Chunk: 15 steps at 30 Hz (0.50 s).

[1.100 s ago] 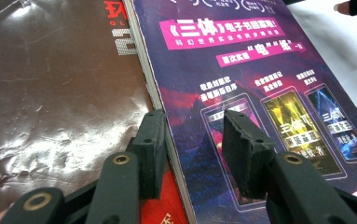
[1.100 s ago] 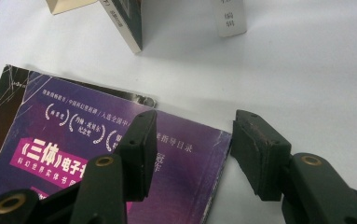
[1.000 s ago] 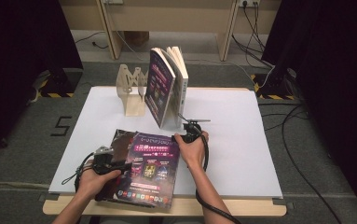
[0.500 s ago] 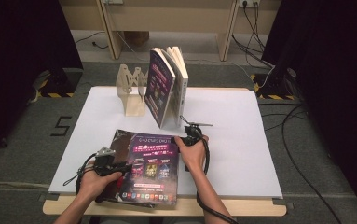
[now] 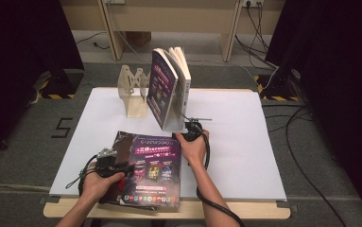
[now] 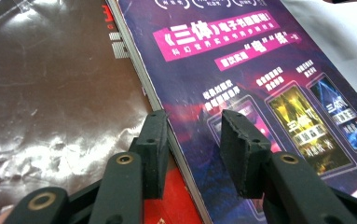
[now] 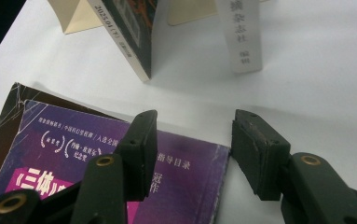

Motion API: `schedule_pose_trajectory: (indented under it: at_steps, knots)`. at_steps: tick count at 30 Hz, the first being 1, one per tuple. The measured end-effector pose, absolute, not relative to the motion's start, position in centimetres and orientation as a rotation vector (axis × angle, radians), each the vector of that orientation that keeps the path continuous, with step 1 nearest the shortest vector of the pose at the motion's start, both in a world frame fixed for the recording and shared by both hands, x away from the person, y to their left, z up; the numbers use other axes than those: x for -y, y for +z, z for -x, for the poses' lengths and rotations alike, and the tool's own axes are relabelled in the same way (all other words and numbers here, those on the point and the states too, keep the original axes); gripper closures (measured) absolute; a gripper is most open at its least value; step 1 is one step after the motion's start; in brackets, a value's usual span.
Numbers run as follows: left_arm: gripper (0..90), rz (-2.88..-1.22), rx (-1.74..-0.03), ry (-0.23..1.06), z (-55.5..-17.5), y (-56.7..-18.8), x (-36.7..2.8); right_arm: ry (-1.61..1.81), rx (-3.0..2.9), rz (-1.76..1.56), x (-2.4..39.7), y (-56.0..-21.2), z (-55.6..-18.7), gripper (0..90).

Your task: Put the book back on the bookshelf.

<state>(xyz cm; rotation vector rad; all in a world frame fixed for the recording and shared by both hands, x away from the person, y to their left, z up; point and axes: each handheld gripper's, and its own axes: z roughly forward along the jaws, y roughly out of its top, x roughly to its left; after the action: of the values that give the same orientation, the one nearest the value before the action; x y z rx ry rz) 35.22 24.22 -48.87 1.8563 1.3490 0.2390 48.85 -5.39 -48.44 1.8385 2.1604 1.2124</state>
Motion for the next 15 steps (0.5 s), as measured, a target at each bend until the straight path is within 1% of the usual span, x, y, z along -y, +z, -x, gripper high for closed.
schedule_pose_trajectory:
  at_steps: [2,6,9,11,15]
  knots:
    - [61.0,-1.875,-1.339,0.254,-35.2,-48.8,-24.1,1.222,-2.152,-1.842,5.3,-48.5,-48.8,50.2]
    - [61.4,-1.884,-1.337,0.247,-35.4,-48.8,-24.2,1.246,-2.123,-1.854,5.5,-48.7,-48.6,53.4]
    - [62.0,-1.891,-1.341,0.266,-35.2,-48.8,-24.0,1.272,-2.097,-1.871,5.6,-48.9,-48.4,54.5]
    - [62.1,-1.894,-1.344,0.299,-35.0,-48.8,-23.6,1.293,-2.08,-1.926,5.9,-48.8,-48.3,54.9]
    - [62.4,-1.882,-1.357,0.299,-34.9,-48.8,-23.6,1.288,-2.078,-1.999,6.5,-48.6,-48.1,54.6]
